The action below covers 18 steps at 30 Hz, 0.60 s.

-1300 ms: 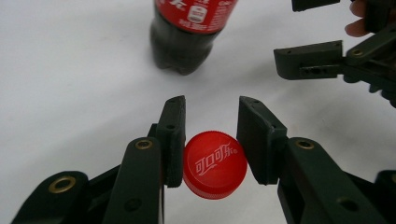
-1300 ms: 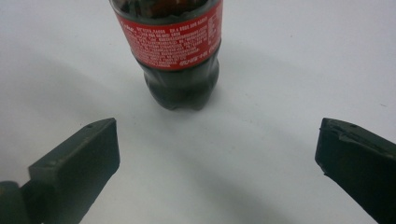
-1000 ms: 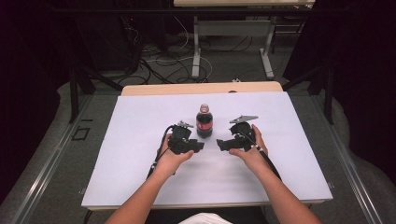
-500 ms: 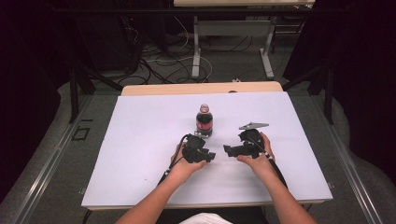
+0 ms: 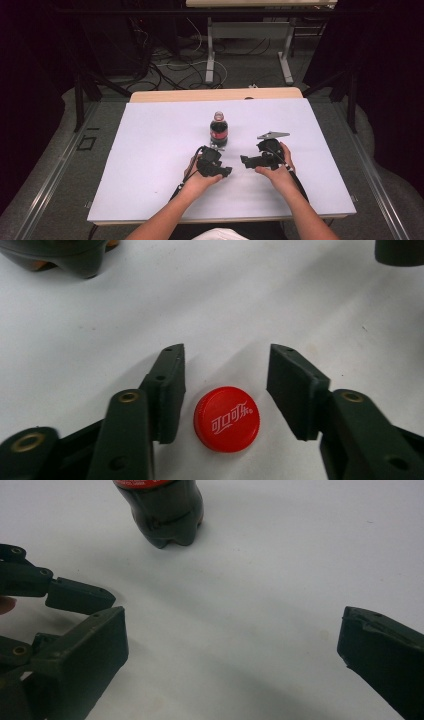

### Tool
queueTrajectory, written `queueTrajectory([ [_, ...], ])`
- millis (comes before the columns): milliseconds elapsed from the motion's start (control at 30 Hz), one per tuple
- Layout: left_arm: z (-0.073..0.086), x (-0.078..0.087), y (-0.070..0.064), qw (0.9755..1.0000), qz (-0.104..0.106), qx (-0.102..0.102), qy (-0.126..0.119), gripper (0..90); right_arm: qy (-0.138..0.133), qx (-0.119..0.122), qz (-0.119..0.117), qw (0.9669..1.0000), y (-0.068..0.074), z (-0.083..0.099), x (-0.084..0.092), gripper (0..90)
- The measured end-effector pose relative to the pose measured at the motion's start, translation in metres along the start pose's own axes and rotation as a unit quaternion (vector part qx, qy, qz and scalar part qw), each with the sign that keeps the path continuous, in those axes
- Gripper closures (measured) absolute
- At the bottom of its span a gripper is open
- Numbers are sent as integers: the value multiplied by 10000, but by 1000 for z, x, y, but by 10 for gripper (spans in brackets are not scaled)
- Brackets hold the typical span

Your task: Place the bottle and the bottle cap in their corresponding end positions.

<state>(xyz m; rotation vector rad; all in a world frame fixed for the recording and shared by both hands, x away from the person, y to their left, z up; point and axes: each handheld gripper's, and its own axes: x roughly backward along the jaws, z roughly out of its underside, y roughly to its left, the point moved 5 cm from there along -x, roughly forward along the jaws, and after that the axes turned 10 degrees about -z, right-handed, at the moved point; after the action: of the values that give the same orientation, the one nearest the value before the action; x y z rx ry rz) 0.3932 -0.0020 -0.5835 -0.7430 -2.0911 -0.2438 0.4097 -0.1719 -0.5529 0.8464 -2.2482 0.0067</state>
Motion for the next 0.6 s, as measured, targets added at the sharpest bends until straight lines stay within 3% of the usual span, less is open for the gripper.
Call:
queueTrajectory([
  [133, -1, 8, 8, 9999, -62, -17, -136, 334, 24, -32, 32, 10000, 0, 2, -1, 0],
  [200, -2, 13, 14, 9995, -152, 91, -270, 295, 33, -59, 30, 10000, 1, 2, -1, 0],
  [233, -2, 21, 22, 9994, -188, 80, -296, 272, 39, 4, 47, 10000, 0, 3, 0, 0],
  [333, -2, 27, 30, 9988, -232, 178, -386, 219, 28, -10, 25, 10000, 2, 2, 0, 0],
  [433, -2, 37, 44, 9974, -410, 261, -539, 165, 27, -15, 33, 10000, 3, 2, 0, 0],
  [467, -2, 40, 48, 9967, -410, 339, -615, 165, 29, -30, 31, 10000, 3, 3, 0, 0],
  [600, 0, 57, 63, 9953, -532, 305, -755, 166, 31, -4, 98, 9999, 2, 4, 2, 0],
])
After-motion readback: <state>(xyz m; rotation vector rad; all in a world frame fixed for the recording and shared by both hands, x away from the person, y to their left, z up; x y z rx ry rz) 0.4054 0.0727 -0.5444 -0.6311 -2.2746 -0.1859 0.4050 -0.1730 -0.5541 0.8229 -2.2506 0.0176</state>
